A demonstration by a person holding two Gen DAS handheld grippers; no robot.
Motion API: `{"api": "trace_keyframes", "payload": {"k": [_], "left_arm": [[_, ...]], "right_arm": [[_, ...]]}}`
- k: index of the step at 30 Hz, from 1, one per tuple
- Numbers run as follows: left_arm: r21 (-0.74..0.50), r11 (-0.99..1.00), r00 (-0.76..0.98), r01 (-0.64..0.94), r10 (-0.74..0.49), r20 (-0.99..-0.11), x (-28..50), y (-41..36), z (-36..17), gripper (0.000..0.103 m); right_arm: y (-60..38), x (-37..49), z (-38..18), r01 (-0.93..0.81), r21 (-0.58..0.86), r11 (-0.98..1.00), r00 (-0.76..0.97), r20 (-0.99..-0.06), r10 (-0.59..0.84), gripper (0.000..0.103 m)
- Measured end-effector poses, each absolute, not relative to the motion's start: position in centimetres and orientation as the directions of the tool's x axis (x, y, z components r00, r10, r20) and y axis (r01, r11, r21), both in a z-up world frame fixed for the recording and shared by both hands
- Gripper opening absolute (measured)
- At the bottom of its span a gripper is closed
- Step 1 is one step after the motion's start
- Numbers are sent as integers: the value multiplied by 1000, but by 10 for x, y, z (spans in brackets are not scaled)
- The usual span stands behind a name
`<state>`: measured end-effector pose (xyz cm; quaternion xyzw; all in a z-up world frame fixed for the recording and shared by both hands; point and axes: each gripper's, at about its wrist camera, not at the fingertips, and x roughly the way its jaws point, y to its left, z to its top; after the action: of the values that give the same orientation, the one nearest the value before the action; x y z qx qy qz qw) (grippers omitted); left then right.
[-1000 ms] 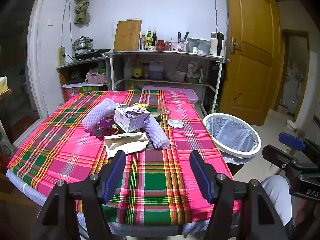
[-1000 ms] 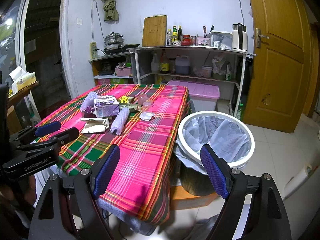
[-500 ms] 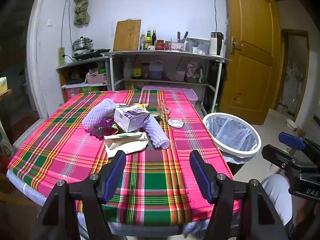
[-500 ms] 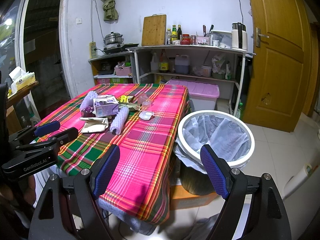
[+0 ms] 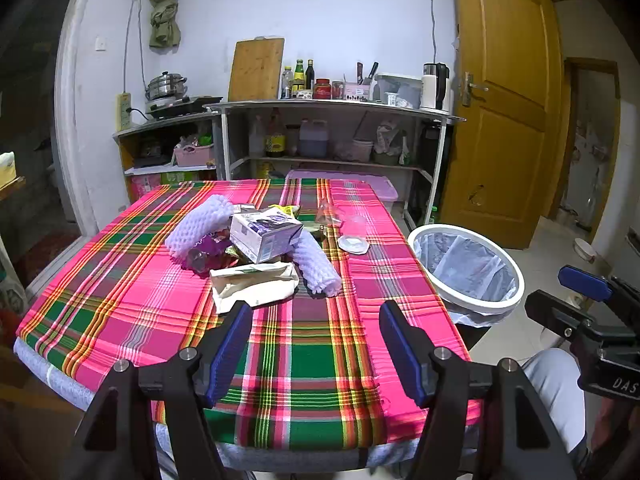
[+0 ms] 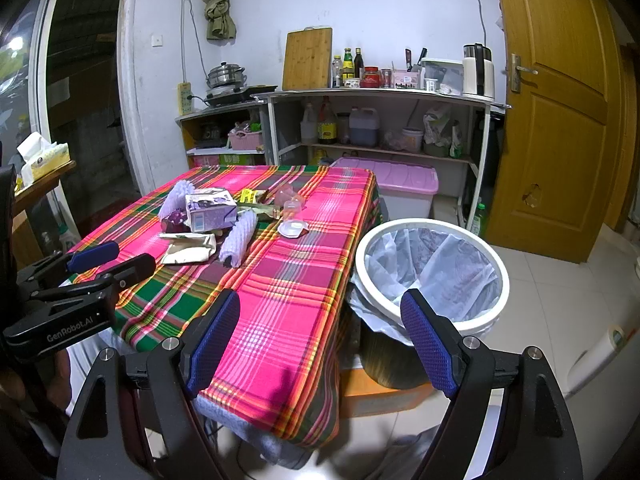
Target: Collect trash
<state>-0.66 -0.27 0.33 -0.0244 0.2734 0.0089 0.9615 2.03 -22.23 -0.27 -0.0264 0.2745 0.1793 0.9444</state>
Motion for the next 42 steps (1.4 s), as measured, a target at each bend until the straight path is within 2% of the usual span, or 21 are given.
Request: {"api": "trace_keyframes", "payload": {"k": [42], "left_arm": [[-32,999,848,-33,11,-530,-8,7,-1,66]], "right_arm": [[-222,19,-6,-353,47,934,780,-536,322,83]]}}
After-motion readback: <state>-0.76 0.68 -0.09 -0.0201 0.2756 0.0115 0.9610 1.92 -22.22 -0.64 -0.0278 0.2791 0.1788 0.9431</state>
